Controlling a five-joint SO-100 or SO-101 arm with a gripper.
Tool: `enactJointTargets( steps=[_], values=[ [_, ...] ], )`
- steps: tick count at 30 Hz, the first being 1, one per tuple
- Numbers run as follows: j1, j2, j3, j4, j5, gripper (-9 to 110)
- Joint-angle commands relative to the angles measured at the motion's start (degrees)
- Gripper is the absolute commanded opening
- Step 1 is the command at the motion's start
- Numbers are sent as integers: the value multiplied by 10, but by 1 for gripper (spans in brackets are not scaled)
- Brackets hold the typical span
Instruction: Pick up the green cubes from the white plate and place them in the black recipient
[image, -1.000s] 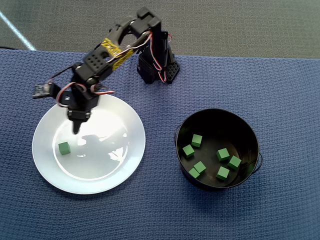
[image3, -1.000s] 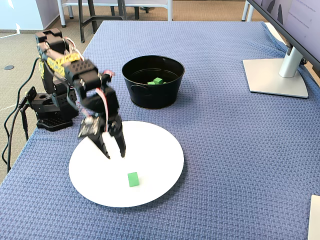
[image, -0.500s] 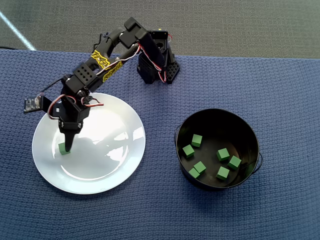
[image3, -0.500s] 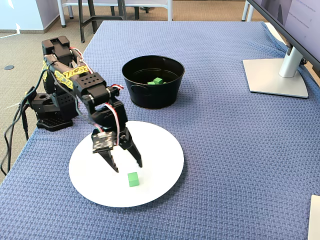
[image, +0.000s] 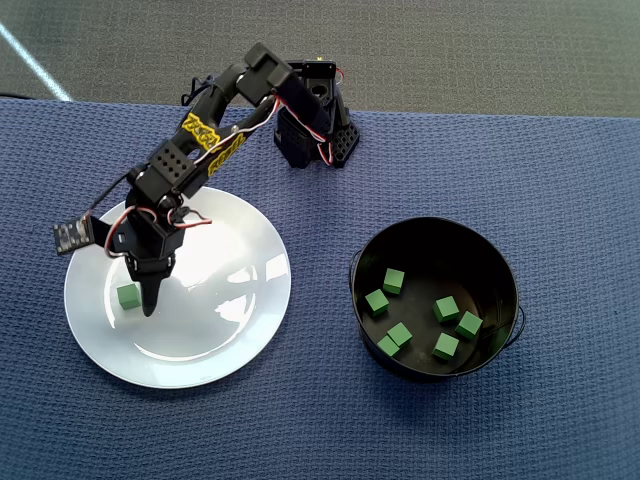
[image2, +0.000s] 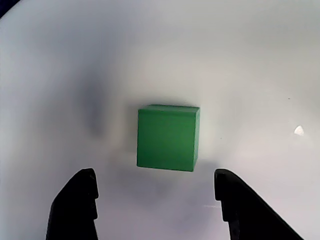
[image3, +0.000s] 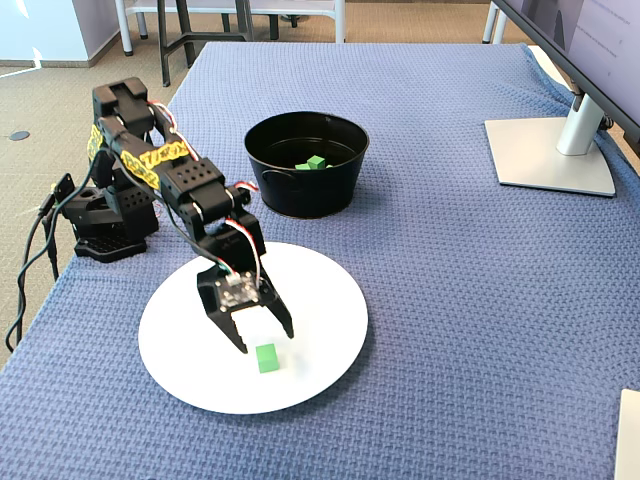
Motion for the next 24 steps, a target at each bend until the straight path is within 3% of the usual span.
enactJointTargets(
  steps=[1, 17, 24],
  values=[
    [10, -8, -55, -15, -33, 23],
    [18, -34, -83, -33, -77, 17],
    [19, -33, -73, -54, -61, 2]
  ],
)
